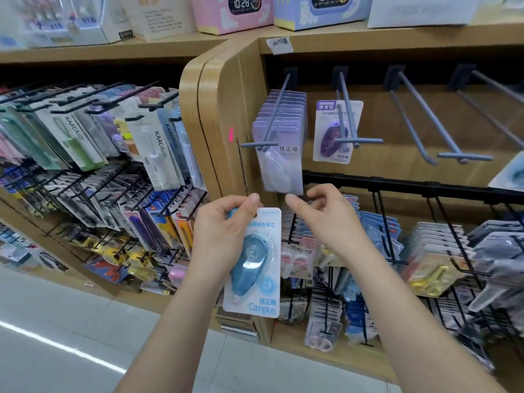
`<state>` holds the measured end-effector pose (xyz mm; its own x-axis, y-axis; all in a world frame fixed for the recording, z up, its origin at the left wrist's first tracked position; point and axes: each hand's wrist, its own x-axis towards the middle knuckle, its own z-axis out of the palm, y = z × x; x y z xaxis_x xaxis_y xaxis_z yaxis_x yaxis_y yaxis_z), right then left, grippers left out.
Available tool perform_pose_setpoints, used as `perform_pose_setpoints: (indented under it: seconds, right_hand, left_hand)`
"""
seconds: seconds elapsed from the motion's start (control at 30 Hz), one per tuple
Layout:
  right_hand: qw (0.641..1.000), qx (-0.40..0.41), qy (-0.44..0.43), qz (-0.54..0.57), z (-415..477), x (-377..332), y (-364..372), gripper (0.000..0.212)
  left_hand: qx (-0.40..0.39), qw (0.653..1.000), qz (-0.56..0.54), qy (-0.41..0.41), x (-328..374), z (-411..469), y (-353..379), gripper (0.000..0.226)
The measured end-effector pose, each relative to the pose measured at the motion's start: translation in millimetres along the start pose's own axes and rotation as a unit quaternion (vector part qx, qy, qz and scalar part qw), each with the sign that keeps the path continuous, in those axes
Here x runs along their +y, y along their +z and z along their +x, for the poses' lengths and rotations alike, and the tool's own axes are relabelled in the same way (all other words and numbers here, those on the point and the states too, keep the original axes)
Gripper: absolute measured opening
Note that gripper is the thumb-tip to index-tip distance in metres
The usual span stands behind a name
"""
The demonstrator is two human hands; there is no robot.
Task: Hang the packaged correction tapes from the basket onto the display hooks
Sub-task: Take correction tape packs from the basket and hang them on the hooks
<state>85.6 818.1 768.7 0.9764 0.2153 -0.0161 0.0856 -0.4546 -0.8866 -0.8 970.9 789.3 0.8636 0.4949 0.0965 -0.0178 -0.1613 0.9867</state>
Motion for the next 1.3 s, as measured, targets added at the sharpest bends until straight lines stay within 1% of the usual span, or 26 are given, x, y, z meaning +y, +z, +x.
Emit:
perform_pose_setpoints:
  seconds: [0.03, 0.07, 0.1, 0.17, 0.2, 0.23, 0.3, 0.33, 0.37, 0.43, 0.5, 0.57, 0.63, 0.7, 0.77, 0.9, 1.0, 1.07, 1.13, 1.2, 1.3]
  right_hand:
    - [1.0, -0.024, 0.004, 0.016, -8, 3, -10, 0.047]
    - [0.996, -0.079, 0.004, 0.042, -16, 6, -21, 0.048]
    - [0.986, -0.157, 0.002, 0.061, -23, 9, -31, 0.049]
    - [0.947, -0.315, -0.016, 0.055, -38, 17, -44, 0.046]
    - [0.933, -0.356, -0.031, 0.035, -43, 24, -47, 0.041]
    - [0.931, -0.363, -0.042, 0.021, -47, 28, -49, 0.035]
    - [0.947, -0.318, -0.032, 0.025, -52, 34, -53, 0.016]
    - [0.957, -0.287, -0.028, 0.029, -54, 37, -57, 0.012]
    - [0.965, -0.26, -0.025, 0.031, -56, 39, -61, 0.012]
    - [0.976, -0.213, -0.016, 0.039, -58, 49, -73, 0.014]
    - [0.985, -0.164, -0.019, 0.046, -61, 57, -84, 0.014]
    - [0.99, -0.124, -0.032, 0.061, -64, 64, -92, 0.016]
    - [0.991, -0.083, -0.046, 0.098, -67, 67, -98, 0.02]
    - [0.99, -0.041, -0.056, 0.125, -68, 69, -103, 0.018]
    - [0.989, -0.01, -0.07, 0.13, -69, 69, -109, 0.017]
    - [0.989, 0.017, -0.09, 0.117, -68, 71, -117, 0.03]
    - [0.989, 0.018, -0.088, 0.115, -64, 76, -120, 0.024]
    - [0.989, 0.011, -0.081, 0.123, -63, 78, -122, 0.019]
    - [0.988, 0.001, -0.075, 0.134, -64, 80, -123, 0.019]
    - [0.989, -0.004, -0.074, 0.13, -65, 81, -124, 0.02]
    - [0.99, -0.005, -0.079, 0.121, -66, 82, -126, 0.02]
  left_hand:
    - [0.003, 1.0, 0.0, 0.008, 0, 0, 5, 0.022]
    - [0.007, 1.0, -0.003, 0.017, 0, -1, 11, 0.022]
    - [0.014, 0.999, -0.004, 0.029, 0, -1, 18, 0.023]
    - [0.031, 0.998, -0.002, 0.057, 1, -3, 33, 0.023]
    - [0.04, 0.997, -0.007, 0.07, 3, -4, 41, 0.024]
    - [0.043, 0.996, -0.015, 0.08, 5, -6, 50, 0.024]
    - [0.034, 0.994, -0.025, 0.101, 11, -10, 66, 0.024]
    - [0.019, 0.993, -0.027, 0.111, 16, -12, 72, 0.024]
    - [-0.008, 0.992, -0.03, 0.121, 20, -13, 77, 0.023]
    - [-0.09, 0.986, -0.037, 0.136, 28, -16, 85, 0.016]
    - [-0.155, 0.977, -0.049, 0.137, 35, -20, 93, 0.015]
    - [-0.166, 0.975, -0.06, 0.135, 41, -23, 103, 0.018]
    - [-0.163, 0.975, -0.074, 0.134, 49, -24, 114, 0.014]
    - [-0.166, 0.972, -0.093, 0.135, 56, -24, 124, 0.009]
    - [-0.164, 0.971, -0.099, 0.147, 60, -22, 134, 0.009]
    - [-0.144, 0.971, -0.101, 0.161, 68, -21, 152, 0.011]
    - [-0.126, 0.973, -0.1, 0.165, 72, -19, 162, 0.012]
    - [-0.12, 0.977, -0.092, 0.152, 72, -18, 166, 0.017]
    - [-0.121, 0.979, -0.082, 0.143, 70, -17, 167, 0.023]
    - [-0.121, 0.979, -0.083, 0.139, 68, -17, 167, 0.023]
    - [-0.114, 0.978, -0.08, 0.155, 67, -22, 167, 0.022]
